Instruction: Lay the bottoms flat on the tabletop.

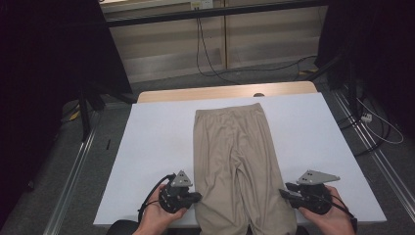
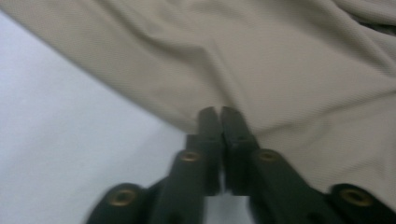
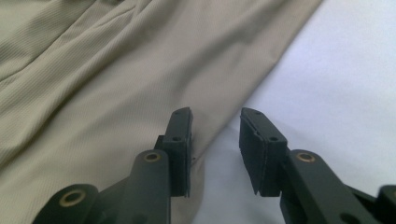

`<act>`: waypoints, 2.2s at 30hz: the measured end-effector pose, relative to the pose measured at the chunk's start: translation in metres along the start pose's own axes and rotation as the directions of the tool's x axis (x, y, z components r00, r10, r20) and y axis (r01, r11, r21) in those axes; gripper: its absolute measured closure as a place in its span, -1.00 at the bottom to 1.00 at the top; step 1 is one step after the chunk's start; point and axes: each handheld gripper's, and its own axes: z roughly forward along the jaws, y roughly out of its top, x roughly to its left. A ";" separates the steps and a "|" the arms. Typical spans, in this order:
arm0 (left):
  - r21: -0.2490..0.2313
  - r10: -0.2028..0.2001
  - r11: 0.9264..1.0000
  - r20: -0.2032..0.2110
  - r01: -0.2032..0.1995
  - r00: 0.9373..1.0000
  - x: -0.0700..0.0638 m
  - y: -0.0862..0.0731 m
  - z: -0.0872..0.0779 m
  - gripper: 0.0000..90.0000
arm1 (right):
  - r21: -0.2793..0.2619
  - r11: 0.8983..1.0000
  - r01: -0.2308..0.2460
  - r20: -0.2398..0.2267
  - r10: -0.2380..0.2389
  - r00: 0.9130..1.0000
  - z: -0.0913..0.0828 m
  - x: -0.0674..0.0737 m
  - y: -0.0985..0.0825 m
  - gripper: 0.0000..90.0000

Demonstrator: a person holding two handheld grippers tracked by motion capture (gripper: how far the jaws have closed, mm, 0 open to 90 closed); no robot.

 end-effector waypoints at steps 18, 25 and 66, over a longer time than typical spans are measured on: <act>-0.029 -0.070 0.997 0.015 0.070 0.997 0.010 -0.014 -0.018 0.82 | -0.060 0.998 -0.005 -0.038 0.003 0.999 -0.017 0.003 -0.008 0.63; -0.137 -0.068 0.989 -0.026 0.063 0.997 0.009 -0.011 -0.023 0.03 | -0.201 0.979 -0.042 -0.057 0.031 0.998 -0.017 0.003 0.000 0.14; -0.484 -0.153 0.874 -0.181 0.047 0.972 0.048 -0.029 -0.064 -0.89 | -0.451 0.890 -0.067 0.071 0.110 0.991 -0.023 -0.006 0.008 -0.91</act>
